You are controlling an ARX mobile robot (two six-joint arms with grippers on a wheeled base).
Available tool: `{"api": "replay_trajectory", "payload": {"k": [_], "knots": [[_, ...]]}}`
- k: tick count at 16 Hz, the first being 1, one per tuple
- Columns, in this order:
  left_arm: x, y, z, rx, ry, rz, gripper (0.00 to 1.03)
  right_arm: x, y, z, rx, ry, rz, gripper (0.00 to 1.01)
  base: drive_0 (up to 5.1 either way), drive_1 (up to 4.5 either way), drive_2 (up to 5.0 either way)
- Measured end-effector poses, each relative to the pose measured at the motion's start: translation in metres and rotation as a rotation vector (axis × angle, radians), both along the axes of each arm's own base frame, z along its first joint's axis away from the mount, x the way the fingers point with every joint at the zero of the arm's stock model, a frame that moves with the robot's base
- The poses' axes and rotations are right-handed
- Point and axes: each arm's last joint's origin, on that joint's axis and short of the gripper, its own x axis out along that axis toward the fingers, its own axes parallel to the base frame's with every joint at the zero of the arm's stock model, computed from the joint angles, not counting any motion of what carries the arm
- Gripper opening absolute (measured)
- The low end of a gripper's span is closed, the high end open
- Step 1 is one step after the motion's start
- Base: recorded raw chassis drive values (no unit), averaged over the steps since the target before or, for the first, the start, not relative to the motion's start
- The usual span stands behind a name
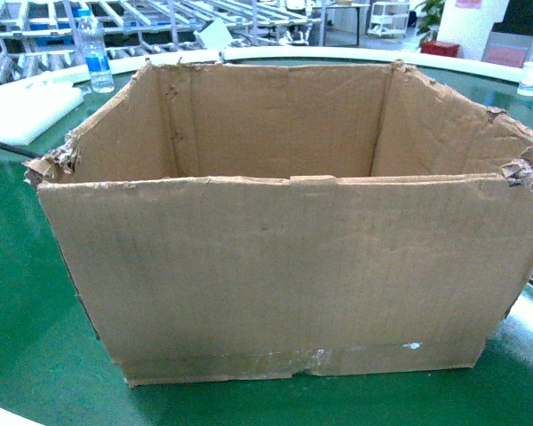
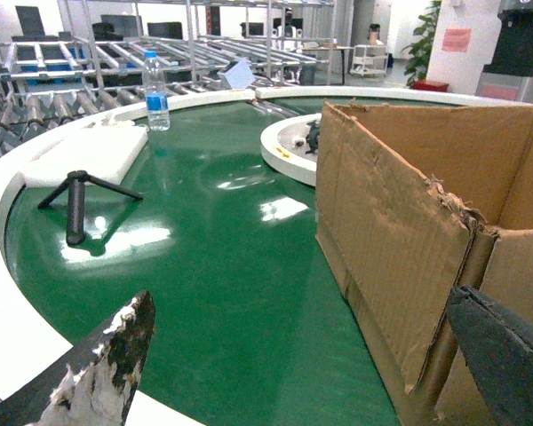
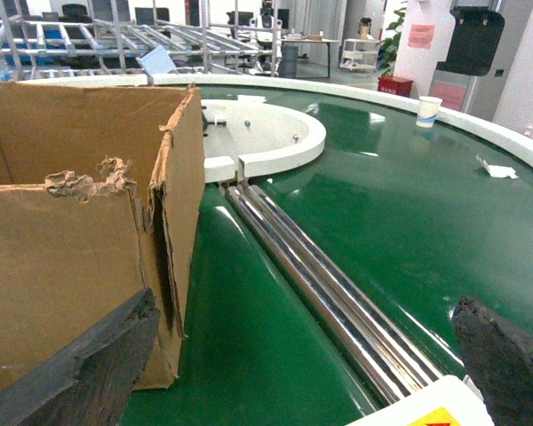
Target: Sort boxes to right shelf from conveyor
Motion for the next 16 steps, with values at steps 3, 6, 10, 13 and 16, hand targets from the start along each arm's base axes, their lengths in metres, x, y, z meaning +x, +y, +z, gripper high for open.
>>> {"api": "replay_trajectory", "payload": {"k": [3,6,10,13,16], "knots": [[0.000,0.000,0.000,0.000,0.000,0.000,0.98,0.000,0.000,0.000,0.000,0.000,0.000,0.98,0.0,0.00,0.0],[0.000,0.001,0.000,-0.013,0.009,-0.027,0.98,0.000,0.001,-0.002,0.009,0.022,0.020,0.98,0.0,0.00,0.0],[0.009,-0.001,0.031,-0.016,0.000,0.001,0.98,0.004,0.013,0.029,0.031,0.058,0.135,0.98,0.0,0.00,0.0],[0.046,-0.017,0.067,-0.019,0.002,-0.037,0.98,0.030,0.020,0.067,0.028,0.037,0.181,0.98,0.0,0.00,0.0],[0.070,-0.023,0.065,-0.010,0.139,-0.014,0.98,0.057,0.025,0.086,0.018,0.132,0.197,0.98,0.0,0.00,0.0]]}}
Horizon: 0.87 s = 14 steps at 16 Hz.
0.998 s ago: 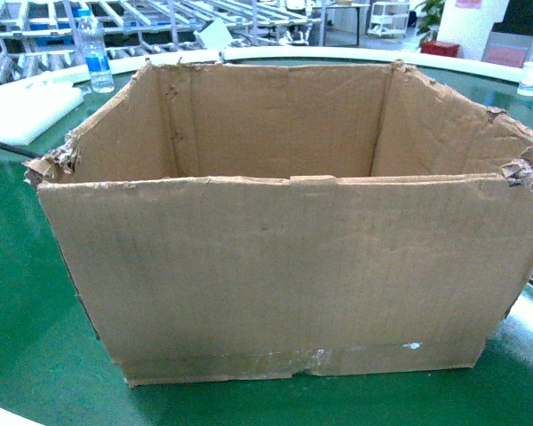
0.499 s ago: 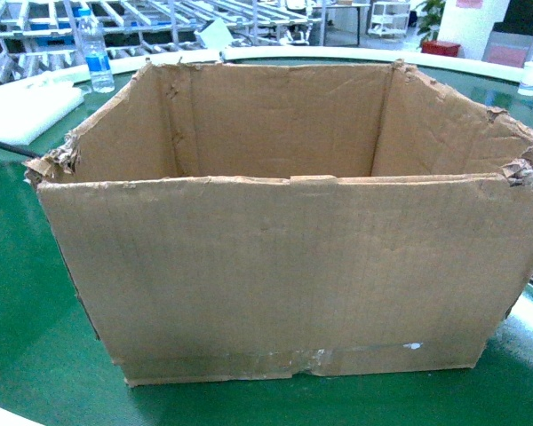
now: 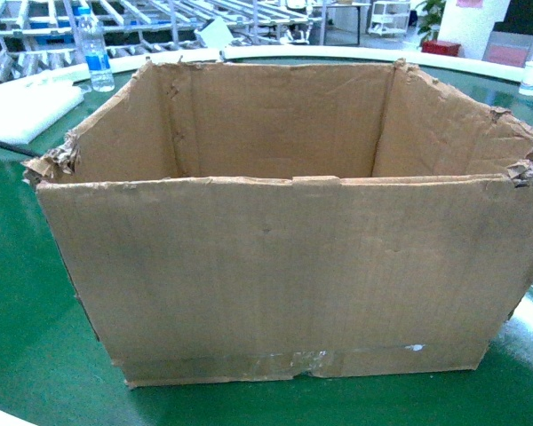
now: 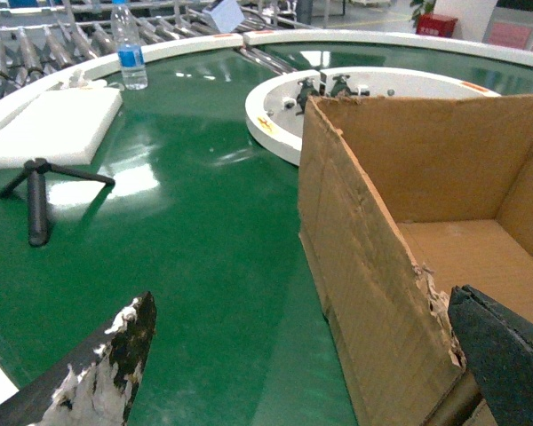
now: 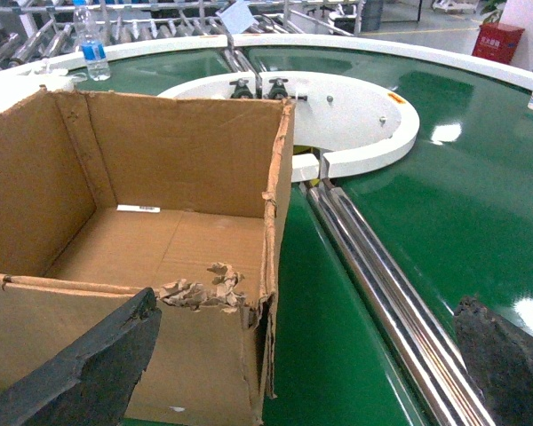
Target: Sort boxes to right shelf from conveyor
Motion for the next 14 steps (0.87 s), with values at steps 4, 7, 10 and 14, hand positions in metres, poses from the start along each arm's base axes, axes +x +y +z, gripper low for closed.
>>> {"api": "replay_trajectory", "payload": {"k": [4,7,10,14], "knots": [[0.003,-0.001,0.000,-0.021,0.006,-0.005,0.98,0.003,-0.002,-0.004,-0.001,0.037,0.010,0.98,0.0,0.00,0.0],[0.048,-0.030,0.015,-0.114,0.084,-0.008,0.98,0.047,0.024,0.024,0.006,0.126,0.168,0.98,0.0,0.00,0.0],[0.076,-0.060,0.015,-0.144,0.160,-0.037,0.98,0.090,0.046,0.040,-0.056,0.182,0.232,0.98,0.0,0.00,0.0],[0.091,-0.072,0.010,-0.140,0.213,-0.016,0.98,0.136,0.036,0.009,-0.141,0.342,0.186,0.98,0.0,0.00,0.0]]}}
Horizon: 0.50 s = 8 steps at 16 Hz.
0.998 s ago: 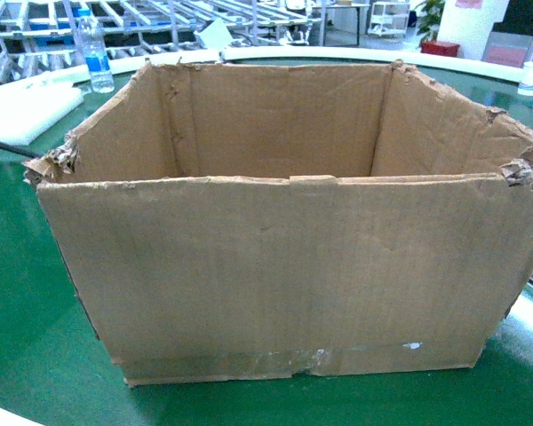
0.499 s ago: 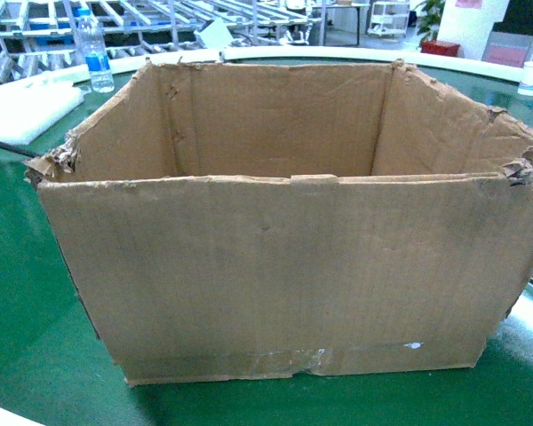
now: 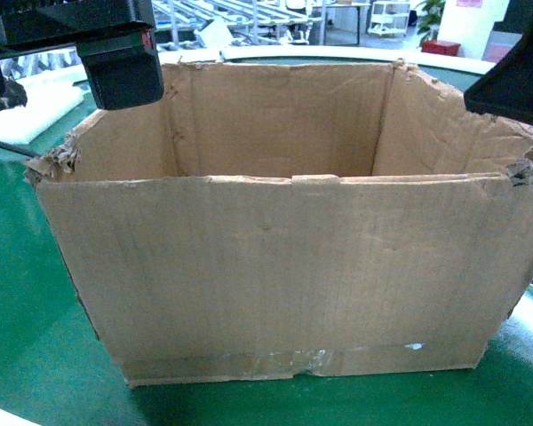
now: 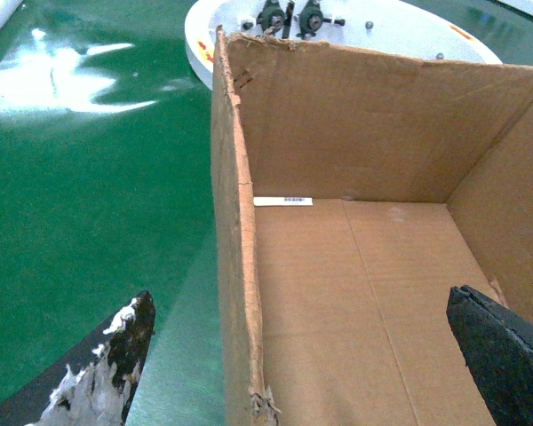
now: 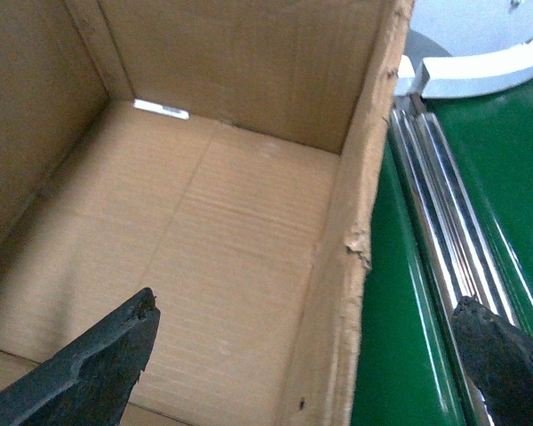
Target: Sort boxes to right shelf from conveyor
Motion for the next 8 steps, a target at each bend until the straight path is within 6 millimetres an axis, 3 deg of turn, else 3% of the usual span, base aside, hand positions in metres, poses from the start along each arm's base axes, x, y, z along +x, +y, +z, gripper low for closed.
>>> {"api": "replay_trajectory", "payload": {"k": [4,8], "knots": [[0.009,-0.004,0.002,-0.003,-0.001,0.011,0.98,0.024,-0.017,-0.020,-0.041,0.160,-0.008,0.98,0.0,0.00,0.0],[0.010,-0.010,-0.001,-0.006,0.018,0.019,0.98,0.030,-0.017,-0.021,-0.023,0.218,0.023,0.98,0.0,0.00,0.0]]}}
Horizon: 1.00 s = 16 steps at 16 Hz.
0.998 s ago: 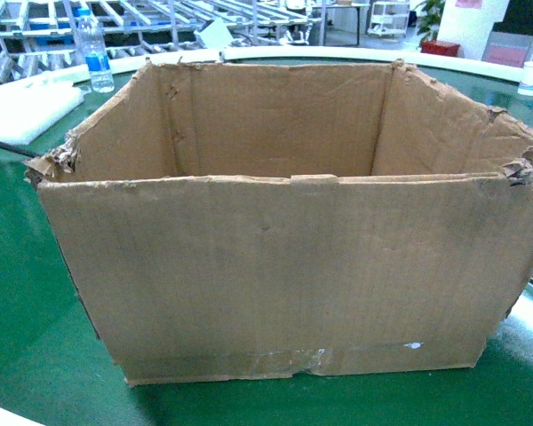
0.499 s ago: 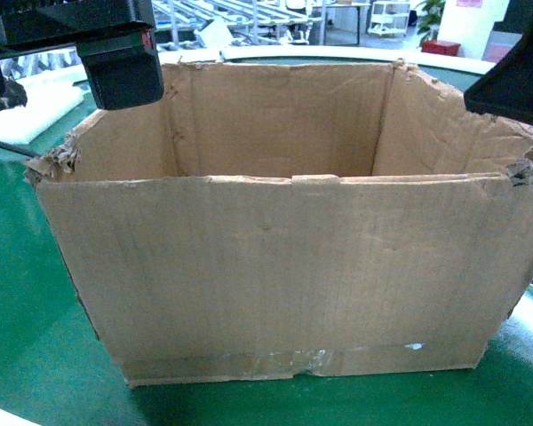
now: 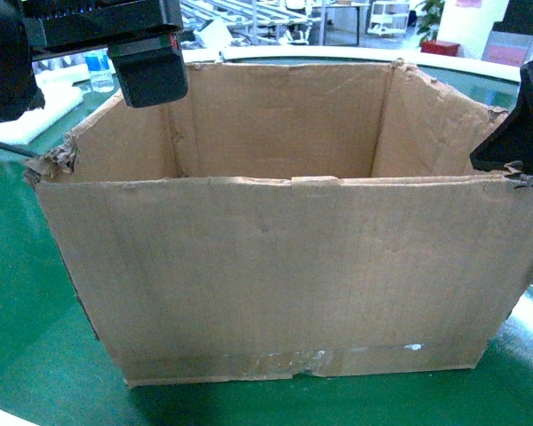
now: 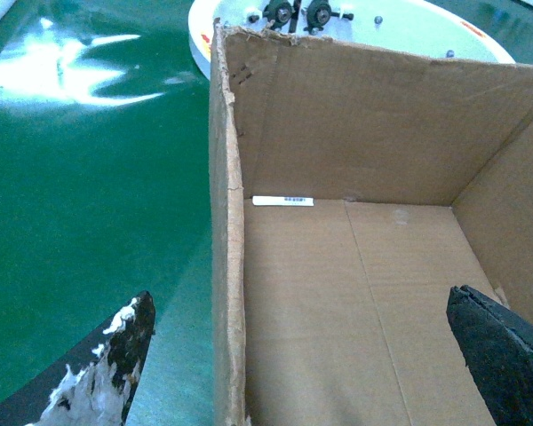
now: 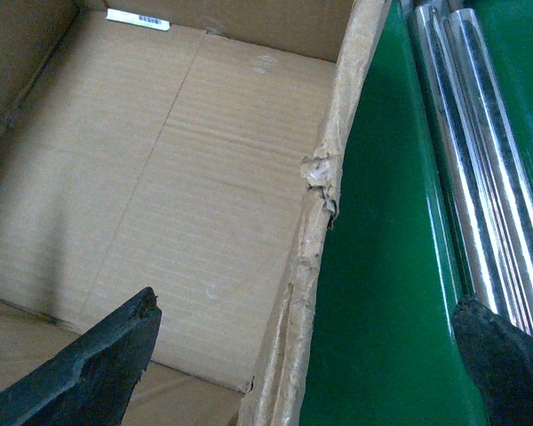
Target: Sort boxes to right shelf from conveyor
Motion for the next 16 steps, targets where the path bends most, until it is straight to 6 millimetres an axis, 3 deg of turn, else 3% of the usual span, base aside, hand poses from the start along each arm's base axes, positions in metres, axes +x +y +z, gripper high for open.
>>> {"api": "replay_trajectory", "payload": {"k": [12,16], "knots": [[-0.007,0.004,-0.015,-0.034,0.197,0.089,0.98,0.003,0.001,0.000,0.018,0.003,0.027,0.98,0.0,0.00,0.0],[0.006,0.002,-0.026,-0.061,0.253,0.134,0.98,0.003,0.001,0.000,0.018,0.002,0.028,0.98,0.0,0.00,0.0]]}}
